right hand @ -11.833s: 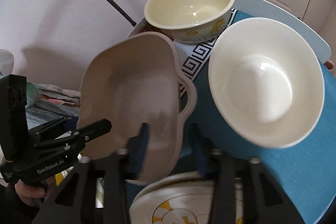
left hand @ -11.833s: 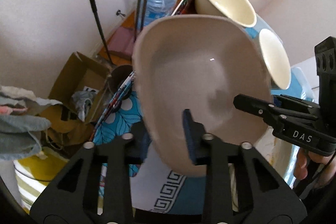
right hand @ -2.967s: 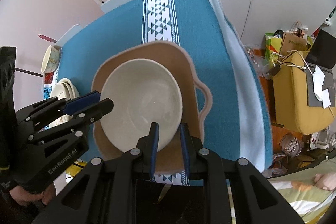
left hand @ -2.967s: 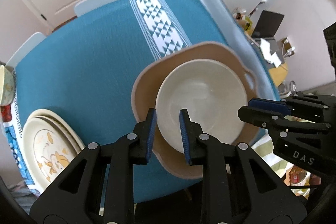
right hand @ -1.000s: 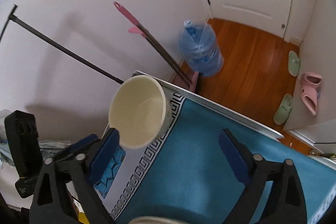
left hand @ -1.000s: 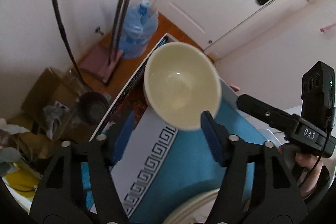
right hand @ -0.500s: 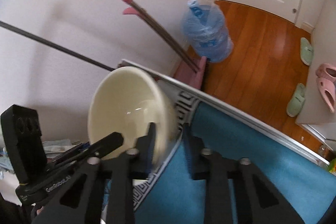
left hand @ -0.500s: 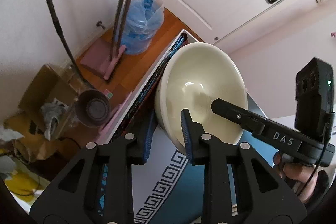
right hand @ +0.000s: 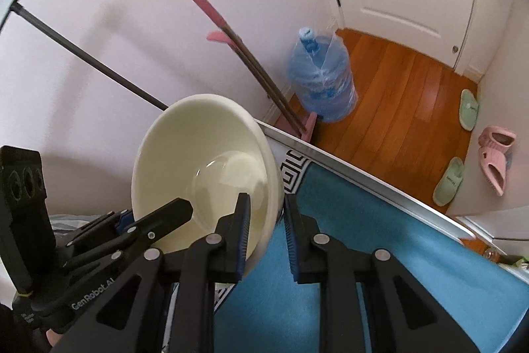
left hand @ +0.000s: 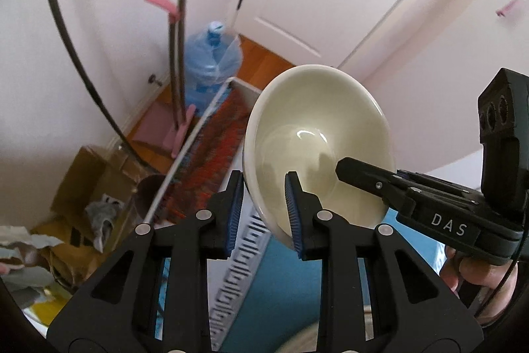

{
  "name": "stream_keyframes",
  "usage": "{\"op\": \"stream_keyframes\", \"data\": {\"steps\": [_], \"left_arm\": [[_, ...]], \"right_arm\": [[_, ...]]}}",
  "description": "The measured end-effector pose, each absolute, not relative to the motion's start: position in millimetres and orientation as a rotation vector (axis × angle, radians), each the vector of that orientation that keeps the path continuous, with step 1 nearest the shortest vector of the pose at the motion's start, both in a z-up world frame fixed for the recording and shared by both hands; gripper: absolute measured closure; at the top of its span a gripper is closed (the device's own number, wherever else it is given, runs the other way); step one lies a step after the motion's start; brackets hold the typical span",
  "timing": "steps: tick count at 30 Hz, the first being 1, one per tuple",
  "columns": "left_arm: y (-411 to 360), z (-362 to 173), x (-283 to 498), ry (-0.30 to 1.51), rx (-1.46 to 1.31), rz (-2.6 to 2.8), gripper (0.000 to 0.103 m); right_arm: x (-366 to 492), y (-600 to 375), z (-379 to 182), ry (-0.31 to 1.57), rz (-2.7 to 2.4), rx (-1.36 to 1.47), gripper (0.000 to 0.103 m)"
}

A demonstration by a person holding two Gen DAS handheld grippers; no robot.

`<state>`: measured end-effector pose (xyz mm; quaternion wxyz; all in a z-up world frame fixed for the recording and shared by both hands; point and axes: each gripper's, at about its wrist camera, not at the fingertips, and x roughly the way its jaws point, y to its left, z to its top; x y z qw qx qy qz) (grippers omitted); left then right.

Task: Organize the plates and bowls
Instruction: 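Lift the cream bowl, carry it over the basin and lower it into the white bowl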

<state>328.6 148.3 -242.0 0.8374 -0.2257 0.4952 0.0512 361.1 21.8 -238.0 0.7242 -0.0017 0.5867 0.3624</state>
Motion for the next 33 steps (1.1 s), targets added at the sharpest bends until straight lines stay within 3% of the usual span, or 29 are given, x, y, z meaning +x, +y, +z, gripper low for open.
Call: {"op": "stream_keyframes", "data": {"steps": [9, 18, 25, 33], "left_arm": [[45, -183, 277, 0.991, -0.410, 0.008, 0.080], [-101, -162, 211, 1.018, -0.365, -0.133, 0.080], [-200, -173, 167, 1.075, -0.341, -0.247, 0.080], [-265, -210, 136, 1.161, -0.238, -0.256, 0.080]], "right_arm": [[308, -79, -173, 1.180, 0.730, 0.047, 0.084], [224, -235, -145, 1.159, 0.593, 0.091, 0.084], [170, -341, -142, 1.158, 0.476, 0.105, 0.084], [140, -394, -181, 1.235, 0.412, 0.106, 0.084]]}}
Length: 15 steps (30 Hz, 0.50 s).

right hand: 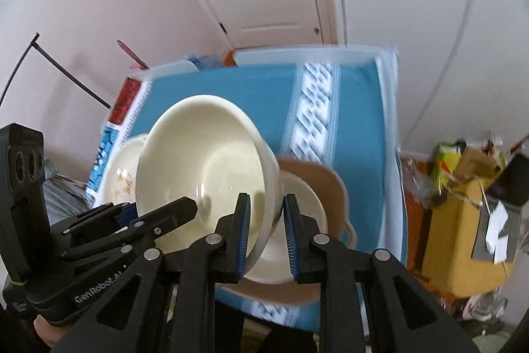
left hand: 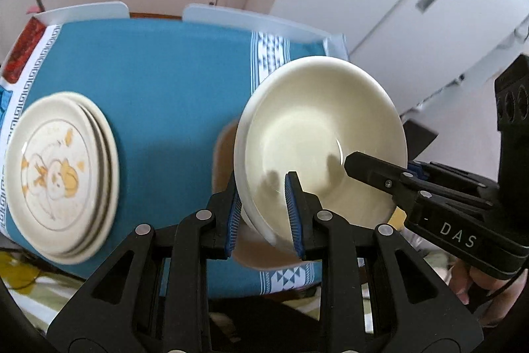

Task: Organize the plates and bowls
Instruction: 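Lift the cream bowl, carry it over the basin and lower it into the white bowl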

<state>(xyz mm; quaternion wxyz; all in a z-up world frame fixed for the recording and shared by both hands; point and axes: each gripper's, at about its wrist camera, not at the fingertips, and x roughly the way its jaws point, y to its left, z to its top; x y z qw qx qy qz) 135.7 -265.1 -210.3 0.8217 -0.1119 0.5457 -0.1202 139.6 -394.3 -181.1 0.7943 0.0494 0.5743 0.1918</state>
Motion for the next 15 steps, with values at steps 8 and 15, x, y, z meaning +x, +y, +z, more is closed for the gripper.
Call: {"op": "stream_keyframes", "data": {"steps": [8, 15], "left_arm": [[-286, -233, 134, 1.221, -0.127, -0.187, 0.080], [-291, -244, 145, 1.243, -0.058, -0.148, 0.080]], "right_arm": [[132, -401, -218, 1.297, 0.429, 0.072, 0.085], [133, -399, -226, 1.306, 0.433, 0.025, 0.085]]}}
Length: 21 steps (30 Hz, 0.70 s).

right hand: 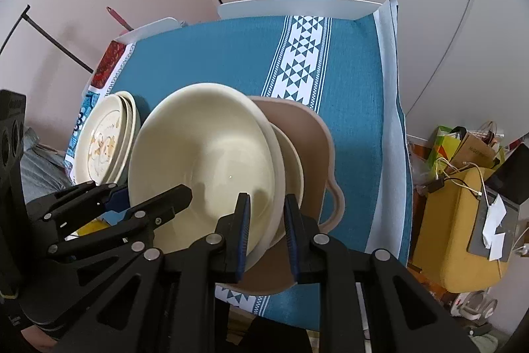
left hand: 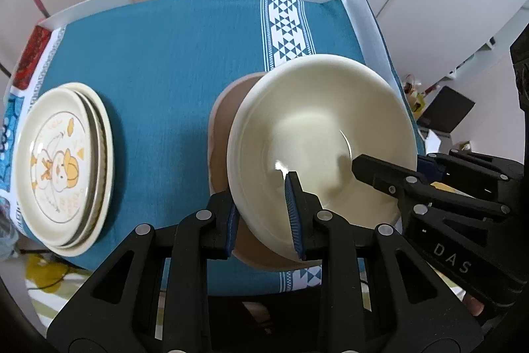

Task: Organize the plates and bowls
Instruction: 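Set the cream bowl down inside the white bowl and open both grippers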

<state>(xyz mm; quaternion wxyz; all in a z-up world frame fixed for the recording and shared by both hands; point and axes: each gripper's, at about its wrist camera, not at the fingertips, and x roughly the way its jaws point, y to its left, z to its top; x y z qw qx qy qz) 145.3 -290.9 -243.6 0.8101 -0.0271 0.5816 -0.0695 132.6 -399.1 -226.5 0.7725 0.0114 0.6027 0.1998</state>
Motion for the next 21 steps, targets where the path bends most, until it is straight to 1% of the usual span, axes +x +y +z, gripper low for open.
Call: {"op": "stream_keyframes", "data": {"steps": [6, 13, 21], "left_arm": [[-302, -246, 153, 1.254, 0.024, -0.116, 0.080], [-308, -246, 154, 1.242, 0.081, -0.100, 0.080], [-308, -248, 156, 1.235, 0.083, -0.087, 0.080]], "right_arm": [[132, -390, -224, 1.280, 0.425, -0.063, 0.085], [136, -396, -224, 1.278, 0.427, -0.053, 0.084], [138, -398, -225, 1.279, 0.431, -0.063, 0.084]]}}
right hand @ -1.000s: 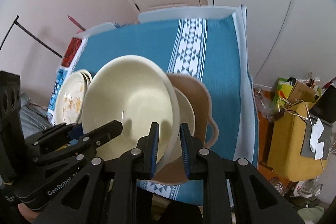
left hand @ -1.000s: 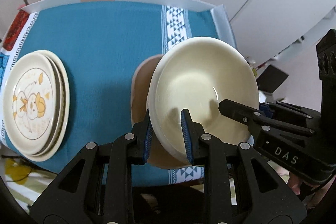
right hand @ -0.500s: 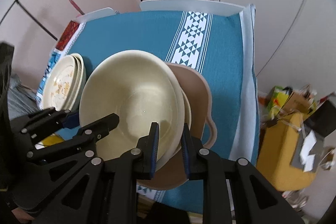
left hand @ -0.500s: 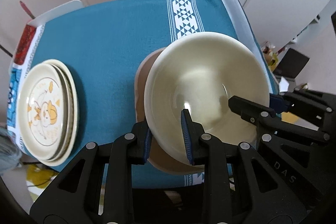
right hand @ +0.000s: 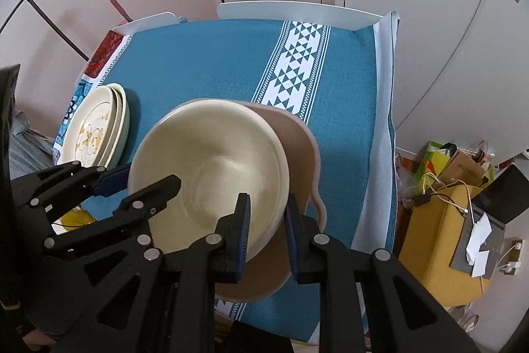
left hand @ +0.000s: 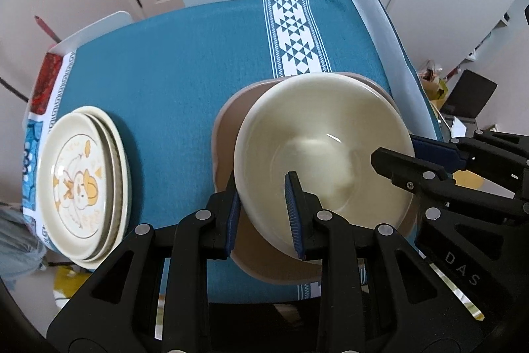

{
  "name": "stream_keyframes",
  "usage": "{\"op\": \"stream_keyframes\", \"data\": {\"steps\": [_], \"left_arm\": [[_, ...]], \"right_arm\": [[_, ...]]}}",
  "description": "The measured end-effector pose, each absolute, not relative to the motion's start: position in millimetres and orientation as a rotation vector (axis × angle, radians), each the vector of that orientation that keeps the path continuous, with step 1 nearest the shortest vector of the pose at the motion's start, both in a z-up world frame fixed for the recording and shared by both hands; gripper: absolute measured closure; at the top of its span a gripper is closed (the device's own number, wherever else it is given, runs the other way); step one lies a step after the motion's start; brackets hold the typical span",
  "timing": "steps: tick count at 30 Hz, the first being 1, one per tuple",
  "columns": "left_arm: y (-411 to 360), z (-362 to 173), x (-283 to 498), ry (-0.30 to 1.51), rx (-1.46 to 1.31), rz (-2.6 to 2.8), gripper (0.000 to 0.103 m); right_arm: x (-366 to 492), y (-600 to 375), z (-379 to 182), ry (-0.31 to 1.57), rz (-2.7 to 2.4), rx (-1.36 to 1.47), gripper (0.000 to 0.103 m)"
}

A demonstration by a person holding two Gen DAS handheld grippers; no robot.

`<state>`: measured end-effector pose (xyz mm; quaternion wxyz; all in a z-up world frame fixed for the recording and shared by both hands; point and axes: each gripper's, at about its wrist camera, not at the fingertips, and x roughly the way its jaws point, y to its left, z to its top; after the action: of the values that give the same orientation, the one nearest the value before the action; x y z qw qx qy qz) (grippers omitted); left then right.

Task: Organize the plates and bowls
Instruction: 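Set the cream bowl down inside the white bowl and open both grippers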

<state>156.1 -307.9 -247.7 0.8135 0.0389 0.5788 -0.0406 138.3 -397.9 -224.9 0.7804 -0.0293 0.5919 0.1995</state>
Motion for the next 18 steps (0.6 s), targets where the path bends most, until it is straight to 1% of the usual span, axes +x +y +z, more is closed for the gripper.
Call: {"op": "stream_keyframes", "data": {"steps": [9, 14, 18], "left_arm": [[-303, -243, 157, 1.237, 0.044, -0.098, 0.080], [-291, -220, 155, 1.190, 0.042, -0.108, 0.080], [-275, -192, 151, 1.112, 0.029, -0.126, 0.080]], "right_arm": [[140, -403, -225, 1.289, 0.449, -0.031, 0.084], [143, -414, -207, 1.244, 0.450, 0.030, 0.084], [142, -417, -188, 1.187, 0.448, 0.069, 0.084]]}}
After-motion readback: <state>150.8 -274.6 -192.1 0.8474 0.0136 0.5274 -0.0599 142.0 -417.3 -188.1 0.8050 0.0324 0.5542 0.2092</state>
